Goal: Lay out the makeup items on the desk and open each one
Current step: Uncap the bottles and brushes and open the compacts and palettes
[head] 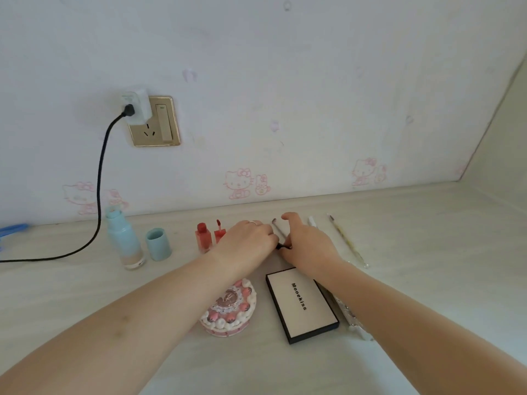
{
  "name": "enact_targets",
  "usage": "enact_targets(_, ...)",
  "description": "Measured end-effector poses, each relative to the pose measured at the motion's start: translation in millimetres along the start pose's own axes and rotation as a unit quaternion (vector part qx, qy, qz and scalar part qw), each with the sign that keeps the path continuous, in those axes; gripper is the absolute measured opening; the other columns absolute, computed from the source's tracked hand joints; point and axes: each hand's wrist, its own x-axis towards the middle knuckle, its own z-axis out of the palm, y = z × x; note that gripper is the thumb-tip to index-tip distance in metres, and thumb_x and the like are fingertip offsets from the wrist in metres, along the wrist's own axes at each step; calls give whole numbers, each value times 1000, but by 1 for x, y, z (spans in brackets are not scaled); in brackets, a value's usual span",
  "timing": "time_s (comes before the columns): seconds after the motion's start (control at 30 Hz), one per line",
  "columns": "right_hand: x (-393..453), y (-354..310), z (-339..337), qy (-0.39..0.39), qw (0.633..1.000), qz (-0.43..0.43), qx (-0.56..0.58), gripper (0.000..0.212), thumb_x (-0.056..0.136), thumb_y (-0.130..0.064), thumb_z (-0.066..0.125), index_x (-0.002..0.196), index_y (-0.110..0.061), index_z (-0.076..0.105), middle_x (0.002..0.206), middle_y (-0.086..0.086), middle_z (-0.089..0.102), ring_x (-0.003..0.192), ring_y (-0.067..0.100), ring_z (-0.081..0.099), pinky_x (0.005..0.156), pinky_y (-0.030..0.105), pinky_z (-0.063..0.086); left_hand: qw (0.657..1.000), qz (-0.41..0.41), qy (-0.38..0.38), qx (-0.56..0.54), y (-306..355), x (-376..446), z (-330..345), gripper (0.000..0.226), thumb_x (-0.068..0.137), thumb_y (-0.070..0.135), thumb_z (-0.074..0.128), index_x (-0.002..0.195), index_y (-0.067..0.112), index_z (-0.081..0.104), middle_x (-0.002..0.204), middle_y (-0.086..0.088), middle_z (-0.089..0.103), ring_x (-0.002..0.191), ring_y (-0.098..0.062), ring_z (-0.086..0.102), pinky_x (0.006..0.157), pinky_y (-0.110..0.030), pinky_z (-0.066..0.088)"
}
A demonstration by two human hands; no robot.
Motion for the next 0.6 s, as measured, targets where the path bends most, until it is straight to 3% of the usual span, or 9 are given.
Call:
enact_targets(0.2, -16, 15, -14, 24, 994, -13, 107, 55, 84, -20, 61, 132, -25, 34, 91, -13, 64, 77, 10, 60, 69, 29, 49, 997, -17, 52, -45, 5, 7, 2, 29, 94, 19, 45, 121, 18, 56, 112, -2, 54, 108, -24, 49, 82, -33, 36)
enact_targets(0.37, -38, 18, -28, 50, 975, -20, 215, 37, 83, -20, 65, 109, -40, 48, 82, -19, 64, 77, -3, 60, 61, 13, 45, 968, -63, 118, -215, 4, -15, -17, 26, 88, 40, 57, 111, 30, 64, 101, 9, 60, 100, -13, 53, 85, -27, 31)
enact_targets(0.47, -53, 9, -36, 44, 962, -29, 268, 30, 83, -18, 66, 90, -46, 56, 81, -20, 65, 70, -4, 60, 57, 8, 43, 919, -114, 127, -355, 7, -42, -35, 19, 82, 37, 67, 100, 32, 66, 93, 14, 63, 89, -3, 57, 81, -23, 42)
enact_targets(0.53, -63, -4, -38, 43, 951, -35, 304, 29, 83, -18, 67, 86, -46, 60, 80, -21, 66, 70, -5, 60, 60, 9, 44, 862, -168, 147, -455, 9, -65, -45, 15, 78, 31, 72, 90, 36, 64, 89, 16, 66, 86, 1, 57, 76, -14, 43)
enact_targets(0.6, -72, -19, -38, 39, 943, -44, 329, 26, 82, -18, 69, 82, -44, 62, 81, -20, 69, 74, -4, 62, 65, 9, 46, 813, -202, 163, -522, 8, -90, -52, 19, 75, 24, 76, 85, 35, 65, 85, 13, 68, 82, -3, 62, 73, -14, 47)
